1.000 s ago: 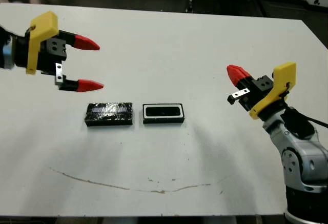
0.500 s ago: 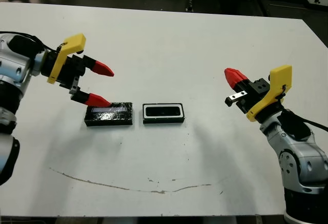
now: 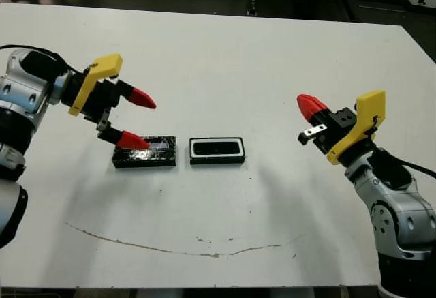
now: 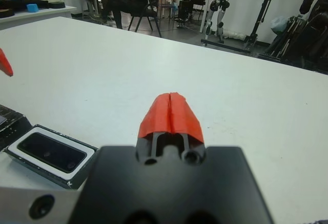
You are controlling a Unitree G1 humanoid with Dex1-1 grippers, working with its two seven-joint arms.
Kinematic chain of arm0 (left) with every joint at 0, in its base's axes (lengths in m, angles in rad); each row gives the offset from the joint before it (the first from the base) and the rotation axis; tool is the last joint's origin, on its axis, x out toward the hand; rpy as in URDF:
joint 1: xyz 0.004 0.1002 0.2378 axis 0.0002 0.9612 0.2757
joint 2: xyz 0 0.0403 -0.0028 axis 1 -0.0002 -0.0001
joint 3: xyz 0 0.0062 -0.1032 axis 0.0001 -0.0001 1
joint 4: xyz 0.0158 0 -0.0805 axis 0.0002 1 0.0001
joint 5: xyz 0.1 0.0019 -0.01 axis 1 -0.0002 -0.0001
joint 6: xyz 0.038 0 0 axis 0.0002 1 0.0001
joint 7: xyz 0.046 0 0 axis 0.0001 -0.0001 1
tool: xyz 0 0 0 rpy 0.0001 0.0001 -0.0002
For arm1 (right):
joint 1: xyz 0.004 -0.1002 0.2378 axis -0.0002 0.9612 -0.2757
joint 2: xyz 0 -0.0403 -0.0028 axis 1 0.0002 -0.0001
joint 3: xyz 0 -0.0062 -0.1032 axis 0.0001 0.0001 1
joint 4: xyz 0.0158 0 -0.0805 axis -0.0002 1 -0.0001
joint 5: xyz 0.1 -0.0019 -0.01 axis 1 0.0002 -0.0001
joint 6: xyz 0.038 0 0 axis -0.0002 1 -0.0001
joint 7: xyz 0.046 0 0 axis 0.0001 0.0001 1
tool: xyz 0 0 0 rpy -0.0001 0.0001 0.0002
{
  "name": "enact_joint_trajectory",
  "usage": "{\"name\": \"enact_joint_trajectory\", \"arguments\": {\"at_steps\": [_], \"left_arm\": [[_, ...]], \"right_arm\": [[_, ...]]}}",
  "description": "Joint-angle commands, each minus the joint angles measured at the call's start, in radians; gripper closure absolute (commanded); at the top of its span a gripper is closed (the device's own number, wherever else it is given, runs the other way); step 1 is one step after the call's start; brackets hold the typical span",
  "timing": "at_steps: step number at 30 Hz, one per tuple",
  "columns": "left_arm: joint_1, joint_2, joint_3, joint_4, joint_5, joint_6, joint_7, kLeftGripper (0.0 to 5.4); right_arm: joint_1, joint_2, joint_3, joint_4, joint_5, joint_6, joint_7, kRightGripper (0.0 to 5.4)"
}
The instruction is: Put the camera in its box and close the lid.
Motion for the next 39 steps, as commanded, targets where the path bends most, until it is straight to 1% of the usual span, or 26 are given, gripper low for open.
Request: {"name": "enact_joint_trajectory", "arguments": {"at_steps": [1,3,6,11,14,17,20,24,27,29,30,32,35,39], "left_arm": [[-0.002,0.031,-0.024,-0.03,-0.032,0.059,-0.004,0.0],[-0.005,0.04,-0.03,-0.043,-0.04,0.085,-0.004,0.0],[-0.002,0.045,-0.027,-0.055,-0.023,0.063,-0.004,0.0],[0.002,0.037,-0.035,-0.049,-0.002,0.096,-0.004,0.0],[0.021,0.027,-0.024,-0.044,0.008,0.056,-0.004,0.0],[0.034,0.022,-0.008,-0.046,0.038,0.034,-0.004,0.0],[0.037,0.014,0.003,-0.046,0.067,0.045,-0.004,0.0],[0.063,0.001,0.042,-0.058,0.117,0.036,0.007,0.0],[0.081,-0.009,0.061,-0.065,0.171,-0.032,0.012,0.0],[0.086,-0.019,0.072,-0.061,0.195,-0.041,0.012,0.0],[0.094,-0.02,0.081,-0.065,0.202,-0.04,0.016,0.0],[0.11,-0.022,0.1,-0.073,0.216,-0.084,0.021,0.0],[0.135,-0.023,0.121,-0.098,0.235,-0.119,0.034,0.0],[0.132,-0.034,0.113,-0.091,0.259,-0.08,-0.002,0.0]], "right_arm": [[0.016,-0.019,0.002,0.003,-0.01,0.003,-0.007,5.39],[0.017,-0.018,0.002,0.003,-0.007,0.004,-0.006,5.39],[0.018,-0.019,0.003,0.001,-0.007,0.008,-0.007,5.39],[0.019,-0.018,0.003,0.003,-0.001,0.013,-0.005,5.39],[0.021,-0.019,0.002,0.004,0.0,0.011,-0.003,5.39],[0.02,-0.019,-0.001,0.003,0.004,0.022,-0.005,5.39],[0.017,-0.02,-0.004,0.001,0.011,0.032,-0.005,5.39],[0.018,-0.022,-0.003,0.009,0.011,0.016,0.003,5.39],[0.019,-0.023,-0.002,0.008,0.008,0.012,0.003,5.39],[0.02,-0.025,-0.002,0.01,0.005,0.005,0.005,5.39],[0.021,-0.025,-0.002,0.012,0.004,0.001,0.006,5.39],[0.021,-0.025,-0.002,0.011,0.003,0.002,0.005,5.39],[0.02,-0.022,-0.004,0.009,0.008,0.011,0.003,5.39],[0.019,-0.021,-0.006,0.01,0.015,0.014,0.005,5.39]]}}
